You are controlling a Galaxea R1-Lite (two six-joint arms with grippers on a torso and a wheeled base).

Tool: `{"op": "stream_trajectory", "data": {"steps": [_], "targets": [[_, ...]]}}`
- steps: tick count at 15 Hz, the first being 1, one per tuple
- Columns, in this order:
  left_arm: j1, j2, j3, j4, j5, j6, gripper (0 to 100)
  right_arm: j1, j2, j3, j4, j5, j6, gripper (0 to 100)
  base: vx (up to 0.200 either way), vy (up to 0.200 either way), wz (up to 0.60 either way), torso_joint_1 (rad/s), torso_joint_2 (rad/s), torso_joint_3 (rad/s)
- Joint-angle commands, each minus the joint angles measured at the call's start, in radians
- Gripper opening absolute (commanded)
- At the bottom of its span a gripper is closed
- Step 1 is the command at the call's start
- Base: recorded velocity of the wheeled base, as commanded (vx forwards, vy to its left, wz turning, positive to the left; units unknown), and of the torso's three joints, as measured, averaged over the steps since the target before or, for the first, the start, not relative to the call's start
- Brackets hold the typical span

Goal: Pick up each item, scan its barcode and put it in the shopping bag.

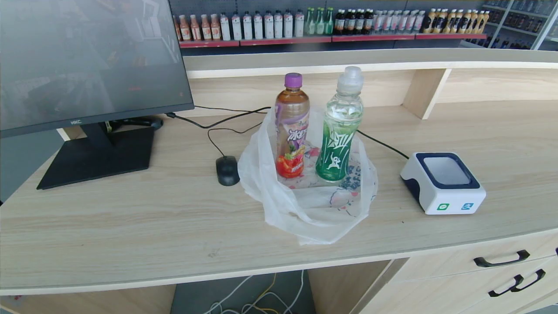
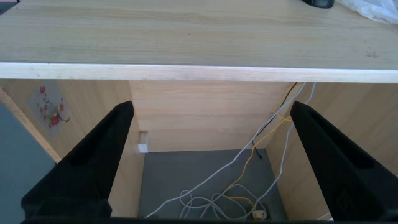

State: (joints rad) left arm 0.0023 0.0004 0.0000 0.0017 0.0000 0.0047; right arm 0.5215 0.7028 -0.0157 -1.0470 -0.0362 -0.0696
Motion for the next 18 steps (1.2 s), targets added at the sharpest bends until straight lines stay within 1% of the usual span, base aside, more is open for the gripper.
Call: {"op": "stream_trajectory", "data": {"steps": [1,2,3,5,7,9,12,13,14,15,17,18], "targets": [[0.001,0.0,0.0,0.0,0.0,0.0,100,0.003,-0.342,0.008,0.286,0.005,0.007,100,0.0,0.0,0.0,0.0,0.0,0.0],[0.001,0.0,0.0,0.0,0.0,0.0,100,0.005,-0.434,-0.006,0.435,0.007,0.01,100,0.0,0.0,0.0,0.0,0.0,0.0],[0.001,0.0,0.0,0.0,0.0,0.0,100,0.008,-0.473,-0.006,0.499,0.007,0.01,100,0.0,0.0,0.0,0.0,0.0,0.0],[0.001,0.0,0.0,0.0,0.0,0.0,100,0.008,-0.516,0.0,0.573,0.007,0.01,100,0.0,0.0,0.0,0.0,0.0,0.0],[0.001,0.0,0.0,0.0,0.0,0.0,100,0.008,-0.534,0.016,0.593,0.007,0.011,100,0.0,0.0,0.0,0.0,0.0,0.0],[0.001,0.0,0.0,0.0,0.0,0.0,100,0.008,-0.571,0.016,0.696,0.007,0.01,100,0.0,0.0,0.0,0.0,0.0,0.0],[0.001,0.0,0.0,0.0,0.0,0.0,100,0.008,-0.703,0.016,0.998,0.007,-0.009,100,0.0,0.0,0.0,0.0,0.0,0.0],[0.001,0.0,0.0,0.0,0.0,0.0,100,0.008,-0.703,0.007,1.045,0.009,-0.007,100,0.0,0.0,0.0,0.0,0.0,0.0],[0.001,0.0,0.0,0.0,0.0,0.0,100,-0.009,-0.703,0.003,1.058,0.013,-0.006,100,0.0,0.0,0.0,0.0,0.0,0.0],[0.001,0.0,0.0,0.0,0.0,0.0,100,-0.052,-0.703,0.003,1.058,0.013,-0.006,100,0.0,0.0,0.0,0.0,0.0,0.0],[0.001,0.0,0.0,0.0,0.0,0.0,100,-0.242,-0.625,0.003,1.058,0.013,-0.006,100,0.0,0.0,0.0,0.0,0.0,0.0],[0.001,0.0,0.0,0.0,0.0,0.0,100,-0.324,-0.595,0.011,1.053,0.015,-0.007,100,0.0,0.0,0.0,0.0,0.0,0.0]]}}
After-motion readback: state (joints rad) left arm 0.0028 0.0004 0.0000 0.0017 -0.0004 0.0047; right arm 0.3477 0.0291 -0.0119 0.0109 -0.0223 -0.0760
